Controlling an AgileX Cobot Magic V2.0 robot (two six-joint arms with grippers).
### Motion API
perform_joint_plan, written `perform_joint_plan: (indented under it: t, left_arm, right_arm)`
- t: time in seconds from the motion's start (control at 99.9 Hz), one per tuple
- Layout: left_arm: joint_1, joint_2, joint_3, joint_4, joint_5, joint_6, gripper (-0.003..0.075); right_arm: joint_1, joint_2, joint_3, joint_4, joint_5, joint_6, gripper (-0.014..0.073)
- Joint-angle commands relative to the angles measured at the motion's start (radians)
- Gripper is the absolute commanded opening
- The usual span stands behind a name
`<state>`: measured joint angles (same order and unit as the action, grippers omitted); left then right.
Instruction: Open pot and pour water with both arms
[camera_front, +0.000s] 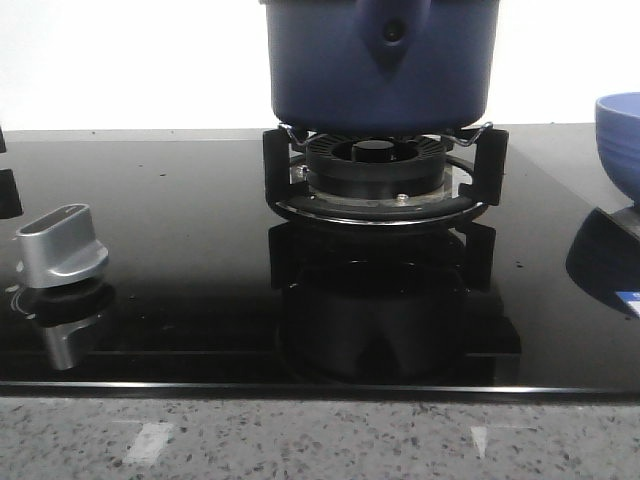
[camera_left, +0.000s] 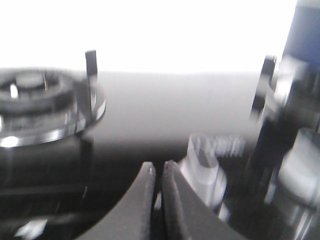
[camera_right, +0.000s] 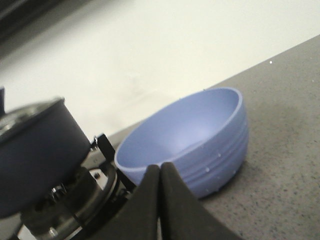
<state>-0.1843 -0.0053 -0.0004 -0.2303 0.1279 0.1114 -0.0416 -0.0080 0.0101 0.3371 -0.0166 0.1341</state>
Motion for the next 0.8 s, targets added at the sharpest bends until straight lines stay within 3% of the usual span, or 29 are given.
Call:
perform_joint_plan:
  t: [0.0, 0.21, 0.35, 0.46, 0.661, 0.791]
  left_arm:
    - [0.006, -0.027, 0.033, -0.137, -0.154, -0.011, -0.0020]
    - [0.006, -0.027, 0.033, -0.389, -0.261, -0.011, -0.0020]
    - [0.004, -0.025, -0.003, -0.423, -0.255, -0.011, -0.0020]
    - [-0.009, -0.006, -0.083, -0.336, -0.159, -0.011, -0.0020]
    - [-0.037, 0.138, -0.285, -0.082, -0.029, -0.011, -0.0020]
    - [-0.067, 0.246, -0.410, -0.042, 0.020, 0.003, 0.0008]
  right_arm:
    - [-0.005, -0.021, 0.027, 0.025, -0.108, -0.005, -0.0068]
    - [-0.005, -0.021, 0.016, 0.065, -0.209, -0.005, -0.0068]
    - [-0.005, -0.021, -0.058, 0.069, -0.124, -0.005, -0.0068]
    - [-0.005, -0.015, -0.152, 0.024, 0.017, -0.007, -0.0068]
    - [-0.005, 0.057, -0.363, -0.225, 0.239, -0.007, -0.0068]
    - [-0.005, 0.126, -0.469, -0.316, 0.327, -0.007, -0.0068]
